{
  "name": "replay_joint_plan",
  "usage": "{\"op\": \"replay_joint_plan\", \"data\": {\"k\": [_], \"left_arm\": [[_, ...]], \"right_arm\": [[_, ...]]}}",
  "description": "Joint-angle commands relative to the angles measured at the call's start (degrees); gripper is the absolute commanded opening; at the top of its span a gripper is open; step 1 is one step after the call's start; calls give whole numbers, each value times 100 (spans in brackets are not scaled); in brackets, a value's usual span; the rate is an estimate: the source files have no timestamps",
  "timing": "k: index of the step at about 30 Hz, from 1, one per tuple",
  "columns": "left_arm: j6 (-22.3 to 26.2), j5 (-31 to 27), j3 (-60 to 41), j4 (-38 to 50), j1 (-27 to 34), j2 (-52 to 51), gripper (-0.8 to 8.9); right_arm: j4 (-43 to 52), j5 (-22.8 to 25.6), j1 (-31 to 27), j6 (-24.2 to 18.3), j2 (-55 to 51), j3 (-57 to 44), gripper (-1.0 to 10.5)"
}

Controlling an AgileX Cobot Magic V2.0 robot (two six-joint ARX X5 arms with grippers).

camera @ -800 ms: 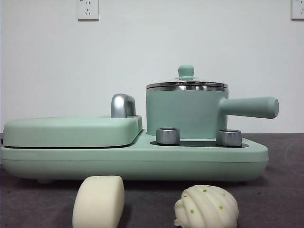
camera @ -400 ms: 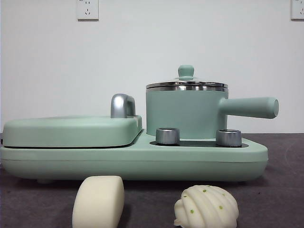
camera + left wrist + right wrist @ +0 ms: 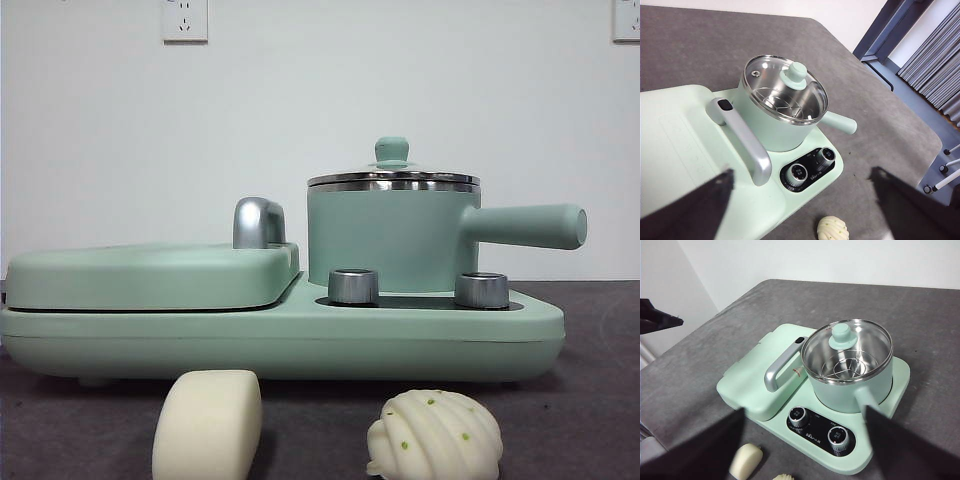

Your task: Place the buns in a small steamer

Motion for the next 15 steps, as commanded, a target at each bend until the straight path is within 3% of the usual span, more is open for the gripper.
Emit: {"op": "replay_joint_plan", "data": {"k": [1,8,15], "left_arm": [[74,52,114,59,-20,33,504],[76,52,192,151,-20,170,504],[199,52,756,59,-31,1058,504]], "right_arm": [[44,-15,9,61,17,92,467],[44,-17,9,61,17,92,466],[46,-17,9,61,17,92,466]]}}
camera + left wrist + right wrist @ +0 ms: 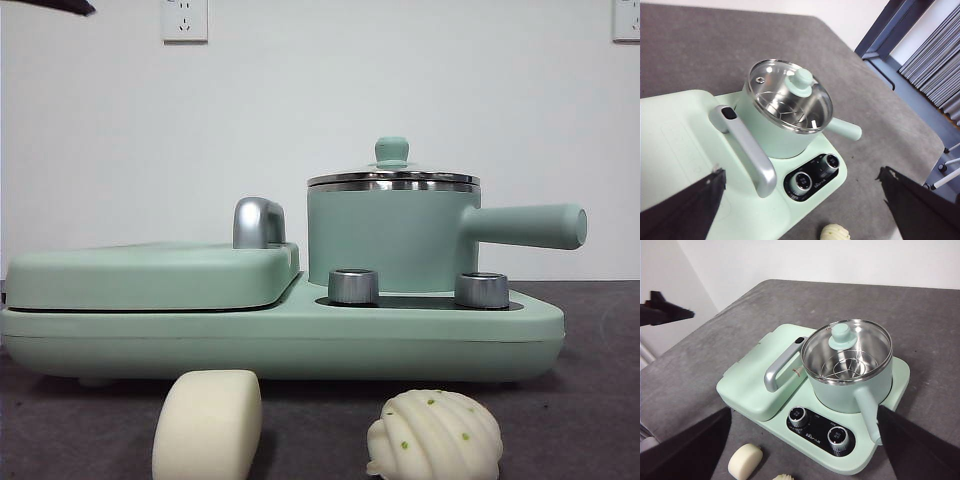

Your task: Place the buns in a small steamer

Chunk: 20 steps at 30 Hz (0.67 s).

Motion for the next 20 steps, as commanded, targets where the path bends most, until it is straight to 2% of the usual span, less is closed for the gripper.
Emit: {"op": "replay_joint_plan", "data": {"k": [1,7,20], "left_arm": [[254,50,426,-48,-48,472,503],[782,-20,1639,-769,-133,1775,501],[1652,-1281,5145,-3237,-728,4776,501]], "right_arm": [[46,-17,9,63,17,92,466],[46,-17,9,63,17,92,466],[46,-17,9,59,17,92,466]]}}
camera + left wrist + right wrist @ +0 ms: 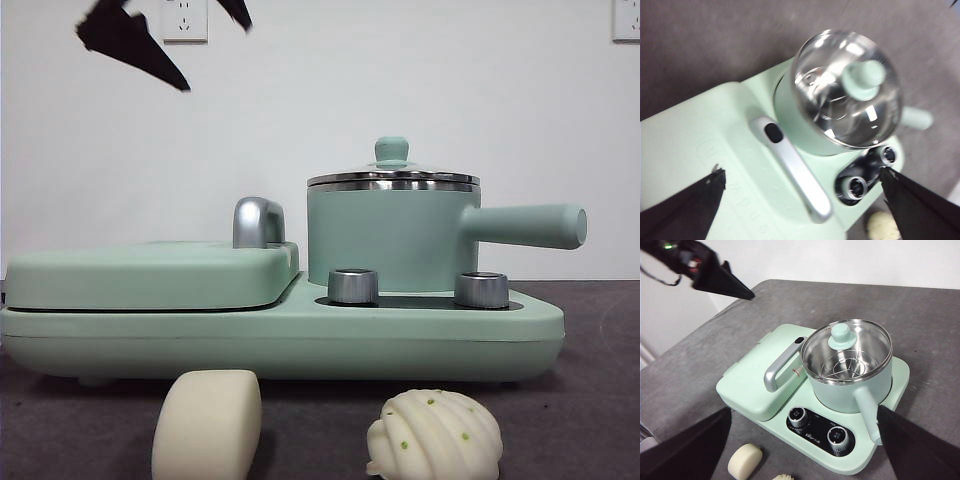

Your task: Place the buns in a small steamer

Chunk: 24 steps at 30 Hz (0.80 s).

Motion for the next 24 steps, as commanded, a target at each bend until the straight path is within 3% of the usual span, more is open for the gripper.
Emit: {"op": "replay_joint_plan", "data": {"k": [1,5,11,18,24], "left_arm": [[413,-306,938,-581,-175,643,501],[492,-621,2048,-1113,-439,1377,500],[306,-1016,2946,-1139,-901,2013,498],[306,-1102,3110,-920,-1478,2297,497],[455,-1547,3110,-636,-1919,2437,495]], "right_arm": [[46,-17,9,59,17,92,466],[46,-17,9,59,17,92,466],[46,-17,9,59,20,92,466],[46,-15,9,59,20,92,466],[42,-17,9,61,20,92,466]]}}
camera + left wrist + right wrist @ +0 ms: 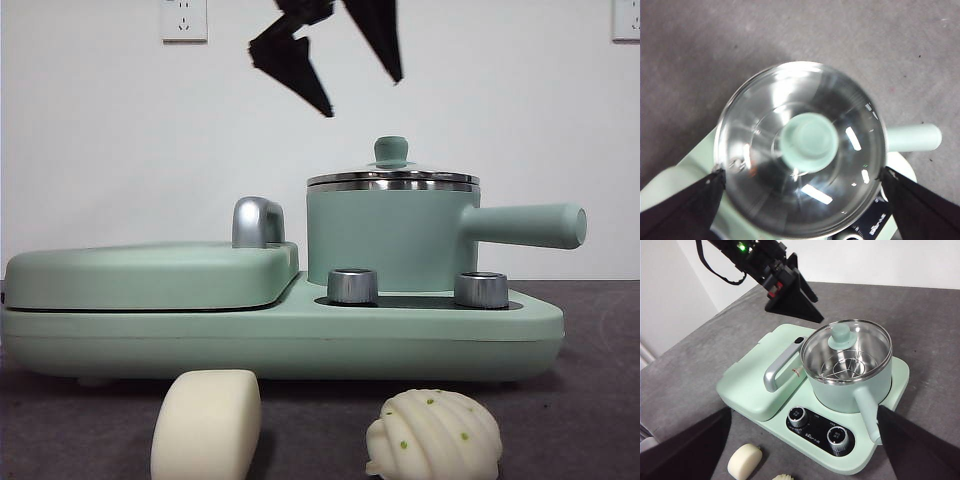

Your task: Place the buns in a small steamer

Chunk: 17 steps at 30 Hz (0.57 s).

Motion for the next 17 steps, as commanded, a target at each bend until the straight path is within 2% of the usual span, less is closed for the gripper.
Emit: {"op": "replay_joint_plan", "data": {"k": [1,4,6,15,17], "left_arm": [[146,-186,166,109,-192,190,491],[162,-216,166,262,-334,295,484],[181,-229,166,328,-369,387,432],[179,-264,166,431,-367,748,426],[181,-267,166,433,-367,761,364]], "right_arm": [[42,-17,9,61,17,92,466],[42,-17,9,63,17,92,466],[39,-17,9,61,17,92,466],[28,-17,9,66,17,92,466],[-22,-17,9,66,17,92,466]]}}
